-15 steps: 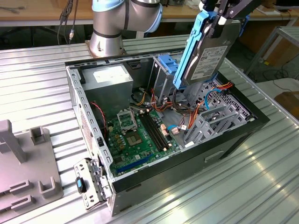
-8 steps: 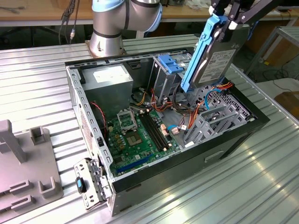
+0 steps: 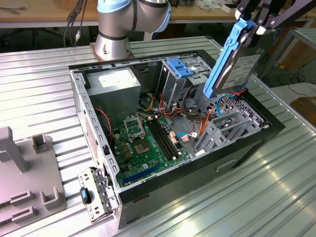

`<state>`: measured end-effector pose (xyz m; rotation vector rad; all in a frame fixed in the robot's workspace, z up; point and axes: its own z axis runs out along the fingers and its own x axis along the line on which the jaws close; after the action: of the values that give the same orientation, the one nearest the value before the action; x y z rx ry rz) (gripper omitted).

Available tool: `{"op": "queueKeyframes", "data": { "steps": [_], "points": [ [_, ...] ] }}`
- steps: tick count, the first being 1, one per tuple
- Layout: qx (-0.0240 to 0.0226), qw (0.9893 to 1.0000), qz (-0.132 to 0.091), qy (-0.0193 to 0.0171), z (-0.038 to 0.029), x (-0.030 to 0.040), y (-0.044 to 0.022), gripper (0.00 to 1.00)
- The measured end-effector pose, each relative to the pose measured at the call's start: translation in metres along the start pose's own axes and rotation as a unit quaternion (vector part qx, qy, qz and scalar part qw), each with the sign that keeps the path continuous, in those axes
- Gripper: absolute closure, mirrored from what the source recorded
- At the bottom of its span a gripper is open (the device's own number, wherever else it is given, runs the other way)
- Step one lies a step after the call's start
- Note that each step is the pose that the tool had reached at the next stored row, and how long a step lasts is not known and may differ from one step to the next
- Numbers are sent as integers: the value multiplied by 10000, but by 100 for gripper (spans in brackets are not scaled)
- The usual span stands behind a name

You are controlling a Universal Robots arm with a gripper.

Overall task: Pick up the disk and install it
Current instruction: 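Insert the disk into the insertion slot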

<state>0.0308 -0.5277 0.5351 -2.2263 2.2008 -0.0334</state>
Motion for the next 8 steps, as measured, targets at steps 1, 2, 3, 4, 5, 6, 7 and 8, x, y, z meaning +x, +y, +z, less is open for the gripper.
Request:
{"op": "queueKeyframes", "data": {
  "steps": [1, 2, 3, 4, 5, 6, 7, 8],
  "points": [
    [0, 10000, 0, 2, 2, 19, -9, 64],
    [0, 10000, 0, 5, 4, 38, -17, 64],
    [0, 10000, 0, 12, 7, 65, -29, 64],
    [0, 10000, 0, 18, 11, 97, -43, 64],
    [0, 10000, -1, 23, 16, 121, -57, 64],
    [0, 10000, -1, 28, 21, 142, -71, 64],
    [0, 10000, -1, 32, 23, 157, -81, 64],
    [0, 10000, -1, 34, 27, 169, -91, 64]
  ]
}}
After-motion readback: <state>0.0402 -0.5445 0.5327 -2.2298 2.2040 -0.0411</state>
